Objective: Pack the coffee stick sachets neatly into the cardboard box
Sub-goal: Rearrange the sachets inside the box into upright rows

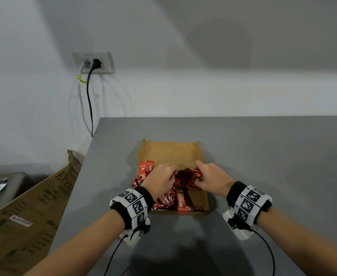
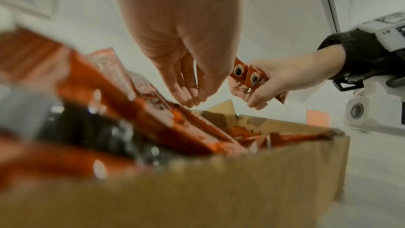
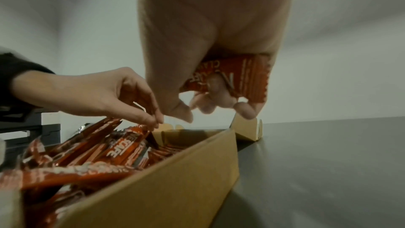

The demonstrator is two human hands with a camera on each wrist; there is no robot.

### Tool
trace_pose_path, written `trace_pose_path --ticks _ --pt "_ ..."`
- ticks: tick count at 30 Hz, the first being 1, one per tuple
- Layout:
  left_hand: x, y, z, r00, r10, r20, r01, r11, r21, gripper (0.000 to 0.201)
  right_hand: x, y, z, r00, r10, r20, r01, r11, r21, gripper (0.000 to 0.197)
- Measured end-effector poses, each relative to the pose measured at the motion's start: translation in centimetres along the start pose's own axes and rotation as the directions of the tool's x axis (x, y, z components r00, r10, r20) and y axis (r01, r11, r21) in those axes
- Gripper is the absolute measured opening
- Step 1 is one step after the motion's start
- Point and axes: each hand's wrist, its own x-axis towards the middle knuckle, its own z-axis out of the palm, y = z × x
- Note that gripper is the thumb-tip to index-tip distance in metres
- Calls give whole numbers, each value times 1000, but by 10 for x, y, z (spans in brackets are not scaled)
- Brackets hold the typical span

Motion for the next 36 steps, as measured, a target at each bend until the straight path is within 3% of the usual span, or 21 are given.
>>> trace_pose_path --ticks 2,6,12,15,18,20,22,25,32,36 --pt "0 -1 -5 1000 8 -10 -8 1000 -4 20 -3 -5 -1 993 -112 46 111 994 5 18" --pt "-2 -5 -8 999 20 35 -21 999 30 22 -6 -20 12 929 -286 237 326 933 -151 36" --pt "-6 -7 -9 999 32 20 -33 999 31 21 -4 -25 23 889 -403 219 445 873 -199 25" --pt "-7 -7 -14 1000 20 -22 -20 1000 1 21 -6 -20 12 912 -408 37 409 910 -60 20" --pt "-4 -4 -20 997 -10 -77 4 996 -84 24 -6 -13 -2 941 -296 -164 302 953 14 27" --pt "-4 4 -25 997 -26 -77 14 987 -162 27 -3 -11 -6 970 -194 -147 196 981 2 25" --pt "-4 13 -28 999 -28 -23 20 962 -272 29 1 -16 -3 990 -116 -75 105 985 -139 22" --pt "-6 19 -28 997 -31 64 54 920 -389 31 5 -24 3 991 -68 -118 35 965 -260 22" --pt "-9 3 -28 998 -44 -34 28 928 -371 28 6 -16 4 975 -188 -120 187 982 -16 37" --pt "-10 -6 -28 980 -47 -193 -25 934 -356 21 4 -6 -3 957 -126 -262 182 963 201 44"
